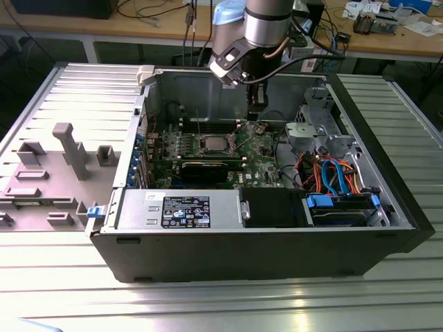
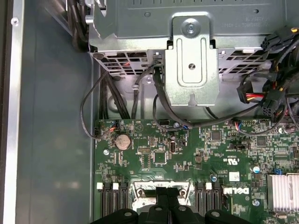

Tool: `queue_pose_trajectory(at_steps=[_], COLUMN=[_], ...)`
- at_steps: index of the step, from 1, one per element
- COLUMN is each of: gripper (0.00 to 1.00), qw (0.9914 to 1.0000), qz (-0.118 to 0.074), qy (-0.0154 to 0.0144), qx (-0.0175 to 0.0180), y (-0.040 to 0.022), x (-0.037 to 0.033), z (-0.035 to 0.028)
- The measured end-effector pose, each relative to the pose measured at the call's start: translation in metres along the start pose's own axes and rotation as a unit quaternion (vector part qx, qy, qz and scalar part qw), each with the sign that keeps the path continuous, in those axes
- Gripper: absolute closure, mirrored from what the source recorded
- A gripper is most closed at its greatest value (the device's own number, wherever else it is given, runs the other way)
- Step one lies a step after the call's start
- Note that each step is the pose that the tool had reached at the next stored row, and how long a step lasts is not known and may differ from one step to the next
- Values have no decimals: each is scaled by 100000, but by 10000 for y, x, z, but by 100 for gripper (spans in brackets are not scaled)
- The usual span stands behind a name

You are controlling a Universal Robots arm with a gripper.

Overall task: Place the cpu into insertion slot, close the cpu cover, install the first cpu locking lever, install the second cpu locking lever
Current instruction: 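Close the cpu cover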

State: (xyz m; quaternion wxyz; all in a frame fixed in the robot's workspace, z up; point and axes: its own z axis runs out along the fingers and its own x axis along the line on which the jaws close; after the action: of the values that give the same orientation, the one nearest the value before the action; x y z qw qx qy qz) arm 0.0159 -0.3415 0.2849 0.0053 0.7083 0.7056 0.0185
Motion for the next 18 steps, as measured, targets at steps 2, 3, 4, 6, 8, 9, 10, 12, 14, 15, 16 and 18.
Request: queue_pose_trajectory(at_steps=[2, 3, 4, 6, 8, 9, 10, 12, 14, 15, 16, 18], gripper=[89, 89, 89, 89, 89, 89, 89, 89, 89, 89, 89, 89], qw=[100000, 100000, 100000, 100000, 100000, 100000, 100000, 100000, 100000, 100000, 100000, 100000], qz=[-1, 3, 5, 1, 11, 11, 7, 2, 2, 2, 2, -4], qy=[5, -7, -5, -3, -10, -6, -3, -2, -5, -5, -5, 2], qx=[-1, 5, 5, 2, 4, 2, 2, 1, 2, 2, 2, 0], y=[9, 17, 23, 40, 43, 43, 43, 44, 44, 44, 44, 52], x=[0, 0, 0, 0, 0, 0, 0, 0, 0, 0, 0, 0], z=[6, 10, 12, 18, 20, 21, 21, 22, 22, 22, 22, 23])
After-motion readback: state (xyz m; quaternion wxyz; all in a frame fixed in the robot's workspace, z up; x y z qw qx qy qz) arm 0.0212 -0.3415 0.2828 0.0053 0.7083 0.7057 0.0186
